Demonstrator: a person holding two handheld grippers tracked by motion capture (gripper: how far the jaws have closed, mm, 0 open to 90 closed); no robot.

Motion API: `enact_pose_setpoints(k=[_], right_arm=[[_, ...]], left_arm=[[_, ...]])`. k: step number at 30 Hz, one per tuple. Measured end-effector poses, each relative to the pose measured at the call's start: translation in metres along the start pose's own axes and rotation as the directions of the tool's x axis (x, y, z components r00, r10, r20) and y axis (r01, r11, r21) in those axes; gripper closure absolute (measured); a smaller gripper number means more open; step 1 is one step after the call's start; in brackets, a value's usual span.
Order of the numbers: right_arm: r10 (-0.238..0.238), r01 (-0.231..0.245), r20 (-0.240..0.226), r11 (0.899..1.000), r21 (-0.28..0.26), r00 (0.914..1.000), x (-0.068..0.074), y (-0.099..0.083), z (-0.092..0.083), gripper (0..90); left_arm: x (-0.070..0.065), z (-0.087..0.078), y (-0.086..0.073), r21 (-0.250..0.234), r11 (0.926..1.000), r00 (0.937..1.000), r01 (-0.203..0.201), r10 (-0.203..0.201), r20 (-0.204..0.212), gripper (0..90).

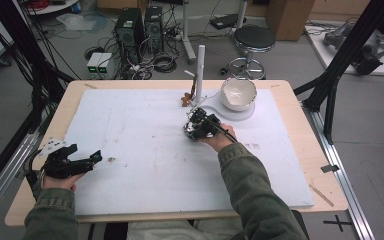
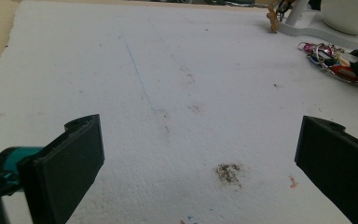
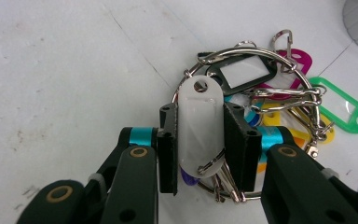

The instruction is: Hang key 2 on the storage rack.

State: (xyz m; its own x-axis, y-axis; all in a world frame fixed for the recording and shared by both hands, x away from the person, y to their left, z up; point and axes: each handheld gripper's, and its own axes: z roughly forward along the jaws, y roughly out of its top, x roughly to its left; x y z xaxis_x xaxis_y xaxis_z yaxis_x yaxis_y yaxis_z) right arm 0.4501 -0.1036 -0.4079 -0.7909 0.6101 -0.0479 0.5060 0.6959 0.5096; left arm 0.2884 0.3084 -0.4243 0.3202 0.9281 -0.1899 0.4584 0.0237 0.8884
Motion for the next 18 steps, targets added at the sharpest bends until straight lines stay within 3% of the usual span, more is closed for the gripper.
enact_pose_setpoints(k=[9, 14, 18], right_arm=[[0.069, -0.069, -0.012, 0.995, -0.075, 0.9976, -0.005, 0.001, -0.019, 68.9], [0.117, -0.119, -0.024, 0.983, -0.139, 0.9928, -0.011, 0.001, -0.03, 68.9], [0.147, -0.151, -0.036, 0.968, -0.199, 0.9885, -0.018, 0.003, -0.045, 68.9]], left_arm=[[0.0, 0.0, 0.0, -0.005, 1.0, 1.0, 0.005, -0.005, 0.001, 1.7], [0.0, 0.0, 0.0, -0.005, 1.0, 1.0, 0.007, -0.007, 0.001, 1.7], [0.0, 0.0, 0.0, -0.007, 1.0, 1.0, 0.007, -0.007, 0.002, 1.7]])
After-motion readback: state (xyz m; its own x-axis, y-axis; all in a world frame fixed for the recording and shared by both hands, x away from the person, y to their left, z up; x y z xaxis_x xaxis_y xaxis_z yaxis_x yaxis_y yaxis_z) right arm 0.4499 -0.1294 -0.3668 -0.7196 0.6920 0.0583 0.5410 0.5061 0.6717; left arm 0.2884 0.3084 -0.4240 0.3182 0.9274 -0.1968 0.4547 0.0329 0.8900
